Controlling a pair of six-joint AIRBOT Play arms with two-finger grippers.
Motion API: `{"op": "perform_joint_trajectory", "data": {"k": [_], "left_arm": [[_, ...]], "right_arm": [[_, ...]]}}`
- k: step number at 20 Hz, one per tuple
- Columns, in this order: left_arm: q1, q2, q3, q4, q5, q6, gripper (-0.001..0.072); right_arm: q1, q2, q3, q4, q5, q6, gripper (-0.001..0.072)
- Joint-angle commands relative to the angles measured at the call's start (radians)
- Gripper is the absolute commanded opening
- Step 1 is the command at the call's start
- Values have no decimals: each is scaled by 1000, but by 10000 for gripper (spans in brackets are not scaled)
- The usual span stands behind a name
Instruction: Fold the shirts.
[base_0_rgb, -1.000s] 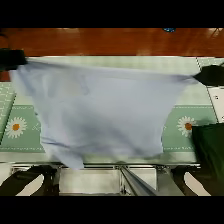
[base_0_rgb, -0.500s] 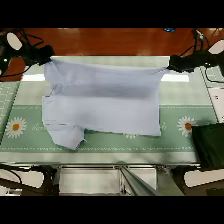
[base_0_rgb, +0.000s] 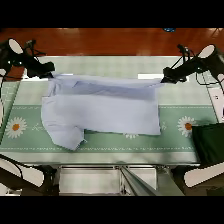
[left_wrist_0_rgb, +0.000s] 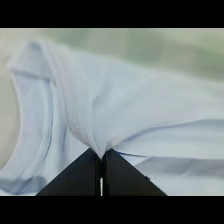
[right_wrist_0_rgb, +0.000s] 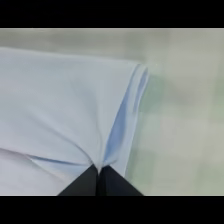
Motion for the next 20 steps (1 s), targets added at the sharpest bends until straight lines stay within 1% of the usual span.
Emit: {"op": "perform_joint_trajectory", "data": {"k": [1, 2, 6, 10, 12, 20], "left_arm": [[22, -50, -19, -5, -133, 48, 16], [17, -64, -19, -11, -147, 68, 16], [10, -80, -18, -10, -155, 77, 16], [29, -79, -18, -5, -235, 134, 16], [44, -78, -18, -3, -259, 134, 16], [98, -75, 1, -3, -285, 139, 16]], "right_arm": [[5, -4, -69, -21, 23, -3, 22], [5, -4, -89, -18, 11, -2, 22], [5, -4, -144, 11, -24, 0, 22], [5, -4, -158, 20, -4, 0, 22], [5, -4, -158, 21, 11, 0, 22], [5, -4, -158, 17, 45, 19, 22]]}}
